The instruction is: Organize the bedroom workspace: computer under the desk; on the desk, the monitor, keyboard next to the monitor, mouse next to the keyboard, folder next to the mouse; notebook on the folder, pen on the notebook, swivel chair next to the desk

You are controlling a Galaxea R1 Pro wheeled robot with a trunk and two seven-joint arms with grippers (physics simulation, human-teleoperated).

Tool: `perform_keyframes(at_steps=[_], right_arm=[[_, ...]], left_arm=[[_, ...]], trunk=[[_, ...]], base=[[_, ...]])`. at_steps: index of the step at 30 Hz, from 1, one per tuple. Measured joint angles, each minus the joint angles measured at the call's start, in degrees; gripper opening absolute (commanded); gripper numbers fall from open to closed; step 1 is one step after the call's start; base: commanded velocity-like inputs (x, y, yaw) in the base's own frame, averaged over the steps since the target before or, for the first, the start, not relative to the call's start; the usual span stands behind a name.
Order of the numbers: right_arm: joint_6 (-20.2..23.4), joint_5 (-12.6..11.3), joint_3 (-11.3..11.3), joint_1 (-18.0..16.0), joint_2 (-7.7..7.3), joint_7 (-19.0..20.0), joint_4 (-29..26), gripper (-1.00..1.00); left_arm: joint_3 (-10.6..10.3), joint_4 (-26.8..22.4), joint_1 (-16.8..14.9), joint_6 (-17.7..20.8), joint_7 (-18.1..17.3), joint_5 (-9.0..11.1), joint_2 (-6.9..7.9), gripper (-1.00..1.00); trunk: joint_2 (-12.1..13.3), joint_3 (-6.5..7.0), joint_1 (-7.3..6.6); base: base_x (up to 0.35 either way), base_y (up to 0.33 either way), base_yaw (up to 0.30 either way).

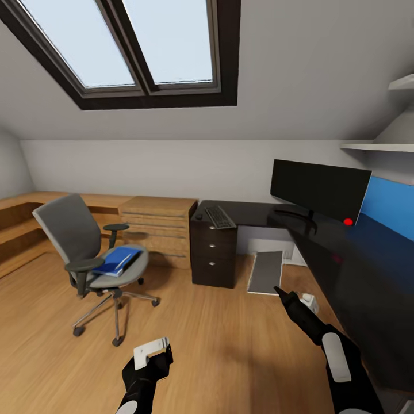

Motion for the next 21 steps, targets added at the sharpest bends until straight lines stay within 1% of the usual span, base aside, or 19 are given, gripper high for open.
perform_keyframes(at_steps=[5,8,12,16,21], right_arm=[[-0.27,-0.2,-0.24,0.0,0.02,0.0,0.3,-1.0],[-0.35,-0.18,-0.28,0.0,0.0,0.03,0.35,-1.0],[-0.34,-0.22,-0.29,-0.01,-0.04,0.03,0.36,-1.0],[-0.38,-0.21,-0.29,-0.01,-0.05,0.04,0.36,-1.0],[-0.42,-0.21,-0.29,-0.01,-0.06,0.04,0.36,-1.0]], left_arm=[[-0.01,0.0,0.04,-0.21,0.0,-0.05,0.0,1.0],[-0.02,0.0,0.04,-0.36,0.02,-0.13,0.0,1.0],[-0.06,-0.02,0.04,-0.39,0.07,-0.18,0.0,1.0],[-1.01,-0.01,0.04,-0.4,0.08,-0.19,0.0,1.0],[-1.47,-0.01,0.04,-0.4,0.09,-0.19,0.0,1.0]], trunk=[[0.0,0.0,0.0],[0.0,0.0,0.0],[1.59,0.72,-0.87],[3.19,1.43,-1.75],[5.2,2.33,-2.85]], base=[[0.328,0.024,-0.262],[0.328,0.078,-0.185],[0.328,0.032,-0.059],[0.328,0.006,-0.012],[0.328,0.001,-0.003]])
